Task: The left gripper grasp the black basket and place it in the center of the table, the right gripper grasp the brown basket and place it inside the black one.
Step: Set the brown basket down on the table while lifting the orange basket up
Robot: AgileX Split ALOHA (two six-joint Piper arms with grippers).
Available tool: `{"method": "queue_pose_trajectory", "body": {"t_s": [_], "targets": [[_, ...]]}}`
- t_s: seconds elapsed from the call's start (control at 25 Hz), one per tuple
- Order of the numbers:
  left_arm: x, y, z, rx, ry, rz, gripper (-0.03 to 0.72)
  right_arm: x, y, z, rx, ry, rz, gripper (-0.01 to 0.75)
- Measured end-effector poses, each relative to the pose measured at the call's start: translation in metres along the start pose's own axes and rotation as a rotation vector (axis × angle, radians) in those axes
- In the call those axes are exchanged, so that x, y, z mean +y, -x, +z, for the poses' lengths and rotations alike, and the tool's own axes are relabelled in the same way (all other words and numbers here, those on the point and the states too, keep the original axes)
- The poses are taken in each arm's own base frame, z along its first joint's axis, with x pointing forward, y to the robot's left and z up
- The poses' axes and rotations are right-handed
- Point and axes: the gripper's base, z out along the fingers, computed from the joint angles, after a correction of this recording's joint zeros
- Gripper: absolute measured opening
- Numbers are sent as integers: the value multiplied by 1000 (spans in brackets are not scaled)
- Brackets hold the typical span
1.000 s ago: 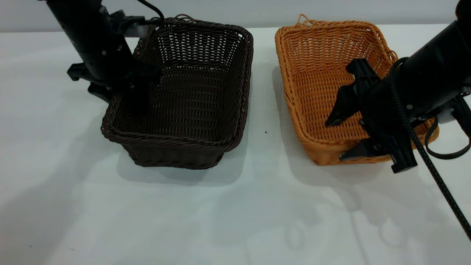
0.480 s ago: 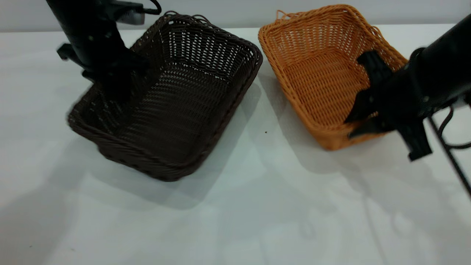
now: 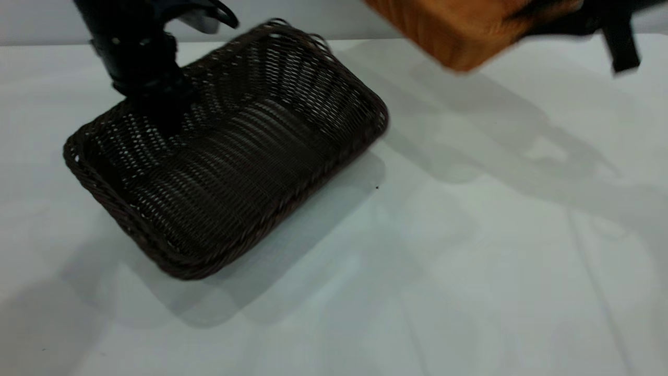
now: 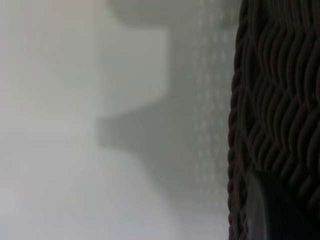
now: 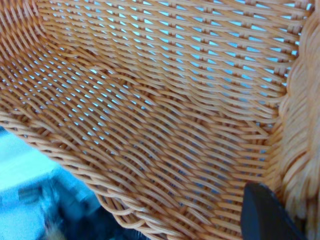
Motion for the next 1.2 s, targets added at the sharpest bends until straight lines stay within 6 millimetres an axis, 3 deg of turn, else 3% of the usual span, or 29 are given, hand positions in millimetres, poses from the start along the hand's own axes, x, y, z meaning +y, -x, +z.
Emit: {"method": "queue_pose_trajectory", "body": {"t_s": [0.24,0.48,0.64,1.04,1.2], "targets": [[-34,32,-2,-144,80,454,84,37,17,-23,146,24,-188,76],[-59,53,0,-242,166,787,84,42,15,-26,192,22,-219,76],[-67,56,10,-253,174,831,85,41,16,-27,191,18,-218,76],[-70,56,11,-245,151,806,94,40,21,-31,157,41,-195,76],[-72,55,14,-254,110,699,165,42,24,-34,138,73,-182,76]]}}
